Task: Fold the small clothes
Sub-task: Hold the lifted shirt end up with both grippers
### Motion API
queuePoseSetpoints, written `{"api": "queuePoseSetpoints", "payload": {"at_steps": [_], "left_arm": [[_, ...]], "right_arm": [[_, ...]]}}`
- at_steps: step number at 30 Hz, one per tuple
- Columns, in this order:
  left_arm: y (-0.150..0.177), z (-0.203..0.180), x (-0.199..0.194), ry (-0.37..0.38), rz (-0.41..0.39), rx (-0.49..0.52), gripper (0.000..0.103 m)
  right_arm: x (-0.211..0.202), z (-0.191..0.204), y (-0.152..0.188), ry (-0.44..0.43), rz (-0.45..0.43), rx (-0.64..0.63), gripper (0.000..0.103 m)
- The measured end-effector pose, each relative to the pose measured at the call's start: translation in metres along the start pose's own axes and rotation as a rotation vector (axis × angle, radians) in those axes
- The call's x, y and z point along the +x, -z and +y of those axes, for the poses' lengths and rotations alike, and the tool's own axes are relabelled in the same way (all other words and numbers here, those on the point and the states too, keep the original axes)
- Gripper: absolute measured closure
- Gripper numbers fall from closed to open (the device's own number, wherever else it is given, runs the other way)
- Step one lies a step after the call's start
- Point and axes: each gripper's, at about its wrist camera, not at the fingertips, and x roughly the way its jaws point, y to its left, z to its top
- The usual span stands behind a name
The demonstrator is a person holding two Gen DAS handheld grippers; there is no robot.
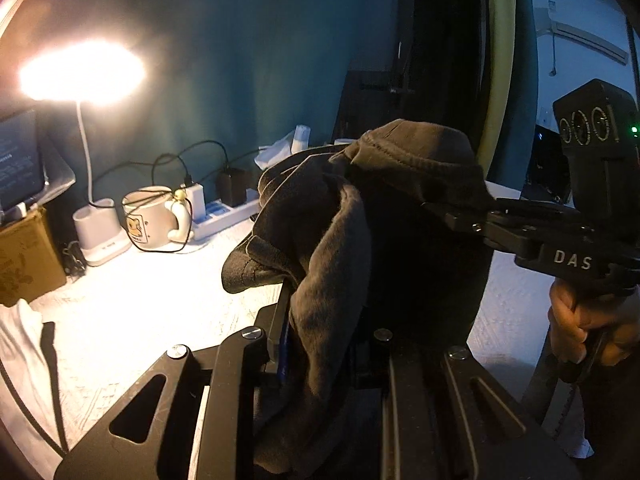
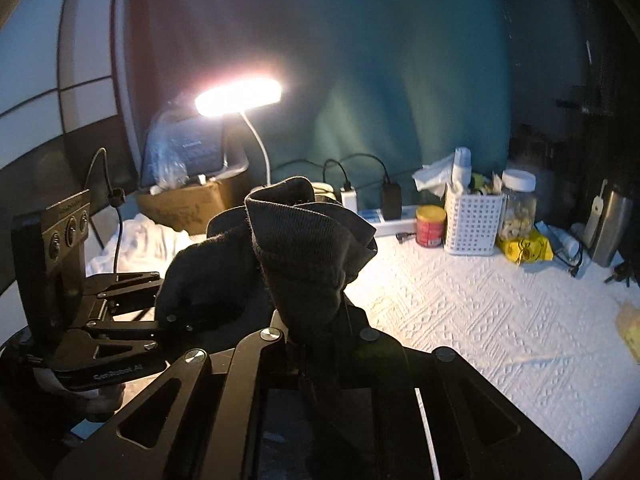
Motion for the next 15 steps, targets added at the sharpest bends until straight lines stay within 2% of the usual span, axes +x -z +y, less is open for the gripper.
{"api": "queuePoseSetpoints", "payload": {"at_steps": [15], "left_arm": [[-0.003, -0.024, -0.065, -0.074, -0.112, -0.023, 0.085]], "right_arm": [[-0.071, 0.046, -0.018, -0.027, -0.146, -0.109, 0.093]]}}
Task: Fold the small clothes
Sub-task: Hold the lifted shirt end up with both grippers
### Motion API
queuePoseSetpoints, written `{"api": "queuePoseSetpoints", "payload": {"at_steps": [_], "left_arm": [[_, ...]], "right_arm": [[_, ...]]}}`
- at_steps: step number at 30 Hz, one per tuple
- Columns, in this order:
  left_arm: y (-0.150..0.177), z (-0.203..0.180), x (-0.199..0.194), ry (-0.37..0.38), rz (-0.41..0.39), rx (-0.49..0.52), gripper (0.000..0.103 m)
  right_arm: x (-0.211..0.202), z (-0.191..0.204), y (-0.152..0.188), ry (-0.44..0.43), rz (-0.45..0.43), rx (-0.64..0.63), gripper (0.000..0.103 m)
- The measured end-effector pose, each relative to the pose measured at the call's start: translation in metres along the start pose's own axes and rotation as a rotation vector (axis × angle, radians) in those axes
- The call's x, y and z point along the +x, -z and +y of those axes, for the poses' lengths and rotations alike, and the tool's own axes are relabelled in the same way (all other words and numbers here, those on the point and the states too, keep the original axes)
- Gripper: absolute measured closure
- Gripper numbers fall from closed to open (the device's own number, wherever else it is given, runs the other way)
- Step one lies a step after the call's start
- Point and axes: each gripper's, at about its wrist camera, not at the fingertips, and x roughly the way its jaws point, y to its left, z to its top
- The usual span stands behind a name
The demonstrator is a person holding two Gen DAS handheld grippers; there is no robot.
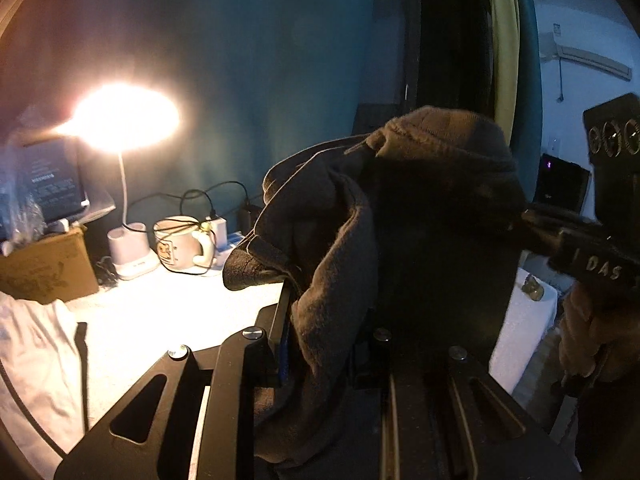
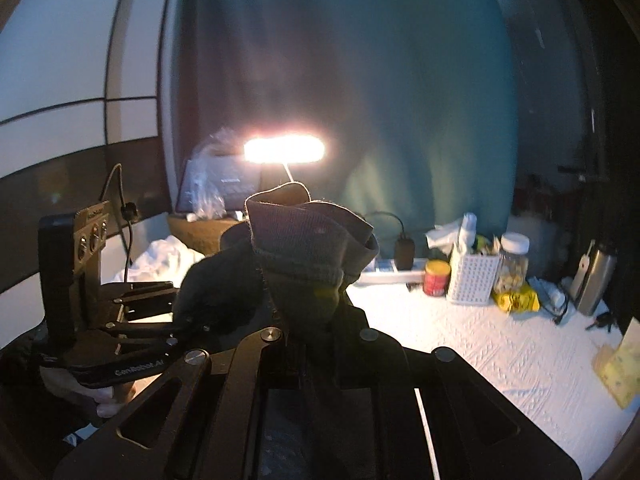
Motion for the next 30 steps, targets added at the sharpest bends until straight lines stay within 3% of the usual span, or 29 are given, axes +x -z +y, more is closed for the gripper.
{"api": "queuePoseSetpoints", "payload": {"at_steps": [18, 30], "left_arm": [[-0.013, 0.011, -0.074, -0.114, -0.138, -0.010, 0.085], [-0.016, 0.033, -0.123, -0.214, -0.211, -0.015, 0.086]], "right_arm": [[-0.039, 0.061, -0.038, -0.092, -0.129, -0.120, 0.094], [-0.036, 0.104, -0.055, -0.179, -0.172, -0.181, 0.094]]}}
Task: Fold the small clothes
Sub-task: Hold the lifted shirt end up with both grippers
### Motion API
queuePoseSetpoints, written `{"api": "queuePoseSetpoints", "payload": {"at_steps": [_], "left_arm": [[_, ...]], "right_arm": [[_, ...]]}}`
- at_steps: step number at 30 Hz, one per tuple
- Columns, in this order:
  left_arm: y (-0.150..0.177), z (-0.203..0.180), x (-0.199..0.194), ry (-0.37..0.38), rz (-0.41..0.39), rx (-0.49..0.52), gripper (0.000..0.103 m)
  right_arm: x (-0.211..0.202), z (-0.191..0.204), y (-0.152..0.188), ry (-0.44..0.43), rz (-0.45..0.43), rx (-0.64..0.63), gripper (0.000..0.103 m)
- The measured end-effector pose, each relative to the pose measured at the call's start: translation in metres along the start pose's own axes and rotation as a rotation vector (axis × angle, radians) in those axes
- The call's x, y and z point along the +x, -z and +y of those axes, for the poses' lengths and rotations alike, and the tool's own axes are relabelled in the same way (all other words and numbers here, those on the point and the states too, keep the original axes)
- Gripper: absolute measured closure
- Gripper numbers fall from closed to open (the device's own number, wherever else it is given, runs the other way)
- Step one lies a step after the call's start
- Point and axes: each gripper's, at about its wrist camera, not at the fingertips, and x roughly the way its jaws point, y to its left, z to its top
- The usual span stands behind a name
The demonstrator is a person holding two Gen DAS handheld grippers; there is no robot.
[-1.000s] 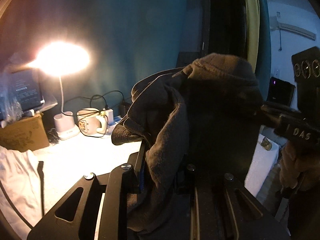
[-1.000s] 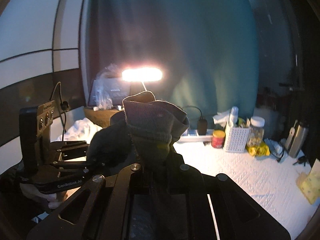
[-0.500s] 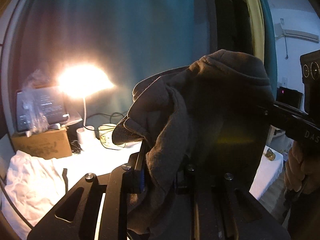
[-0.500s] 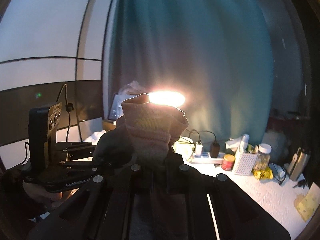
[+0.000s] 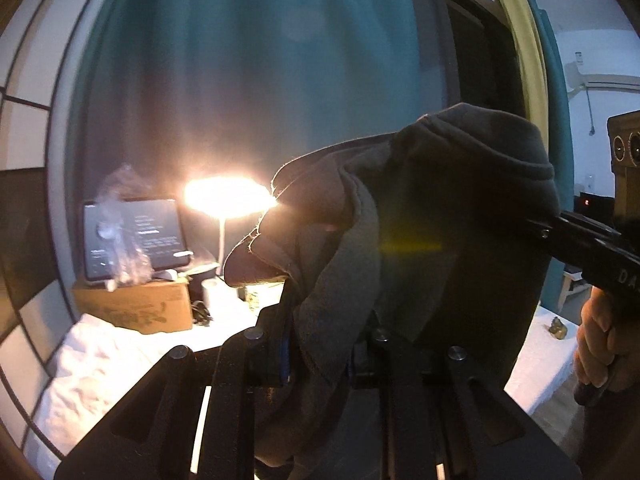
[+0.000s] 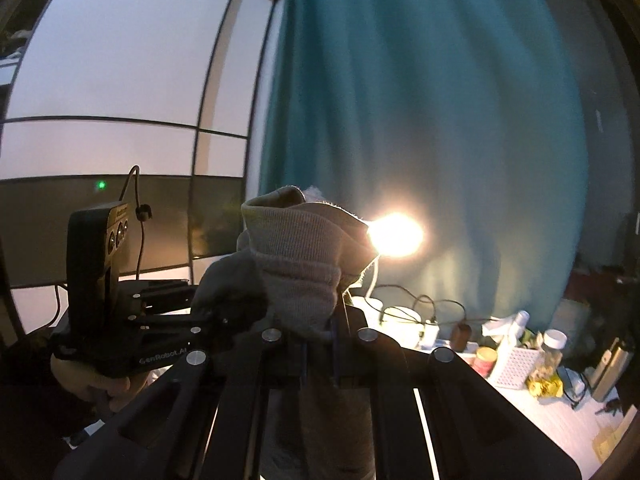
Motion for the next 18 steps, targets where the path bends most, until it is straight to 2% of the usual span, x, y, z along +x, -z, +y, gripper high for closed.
{"api": "queuePoseSetpoints", "payload": {"at_steps": [7, 18], "left_arm": [[0.003, 0.015, -0.024, -0.071, 0.003, 0.030, 0.086], [0.020, 0.039, -0.009, -0.099, 0.061, -0.002, 0.086]], "right_arm": [[0.017, 0.019, -0.002, -0.064, 0.004, -0.015, 0.094], [0.053, 0.018, 0.012, -0.093, 0.068, 0.017, 0.094]]}}
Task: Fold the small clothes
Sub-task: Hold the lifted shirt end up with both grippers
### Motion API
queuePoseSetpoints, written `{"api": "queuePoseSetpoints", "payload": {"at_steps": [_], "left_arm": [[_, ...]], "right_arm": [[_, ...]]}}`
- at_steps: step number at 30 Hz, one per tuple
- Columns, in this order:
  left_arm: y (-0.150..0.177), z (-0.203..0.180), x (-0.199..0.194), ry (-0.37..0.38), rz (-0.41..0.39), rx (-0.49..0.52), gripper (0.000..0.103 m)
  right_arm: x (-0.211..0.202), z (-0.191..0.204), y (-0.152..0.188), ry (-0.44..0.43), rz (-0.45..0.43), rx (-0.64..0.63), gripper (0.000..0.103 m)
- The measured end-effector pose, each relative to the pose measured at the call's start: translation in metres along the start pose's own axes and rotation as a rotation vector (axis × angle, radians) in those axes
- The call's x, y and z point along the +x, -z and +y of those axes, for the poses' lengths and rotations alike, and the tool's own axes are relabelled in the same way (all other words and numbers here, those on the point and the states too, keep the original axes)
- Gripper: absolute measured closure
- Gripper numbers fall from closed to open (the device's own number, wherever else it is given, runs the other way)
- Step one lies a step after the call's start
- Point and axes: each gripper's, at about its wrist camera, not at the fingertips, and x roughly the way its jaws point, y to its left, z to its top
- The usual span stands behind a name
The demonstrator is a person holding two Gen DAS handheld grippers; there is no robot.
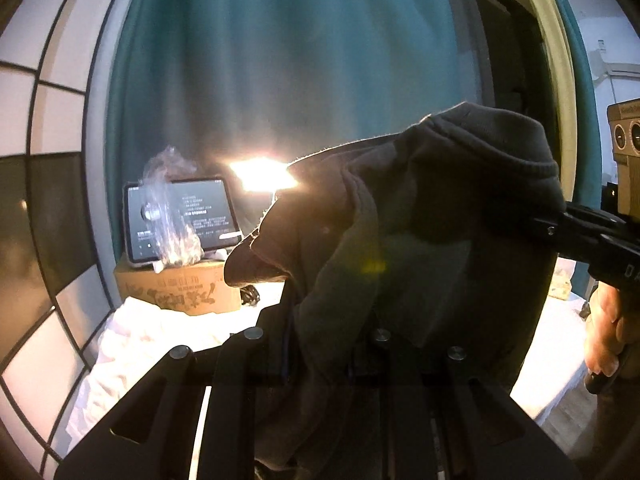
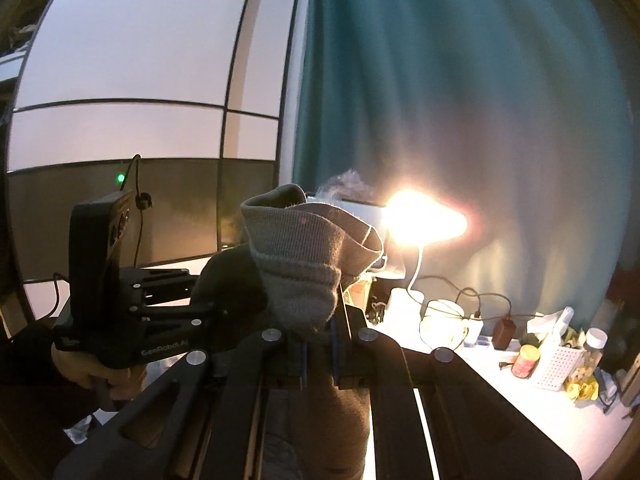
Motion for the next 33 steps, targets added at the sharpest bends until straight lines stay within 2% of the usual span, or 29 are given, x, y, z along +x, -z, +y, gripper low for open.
{"api": "queuePoseSetpoints", "payload": {"at_steps": [16, 33], "left_arm": [[0.011, 0.018, 0.080, 0.038, 0.120, -0.003, 0.086], [0.034, 0.036, 0.156, 0.045, 0.271, -0.019, 0.086]], "right_arm": [[0.066, -0.053, 0.023, 0.034, 0.091, 0.102, 0.094], [0.146, -0.111, 0.062, 0.022, 0.197, 0.209, 0.094]]}}
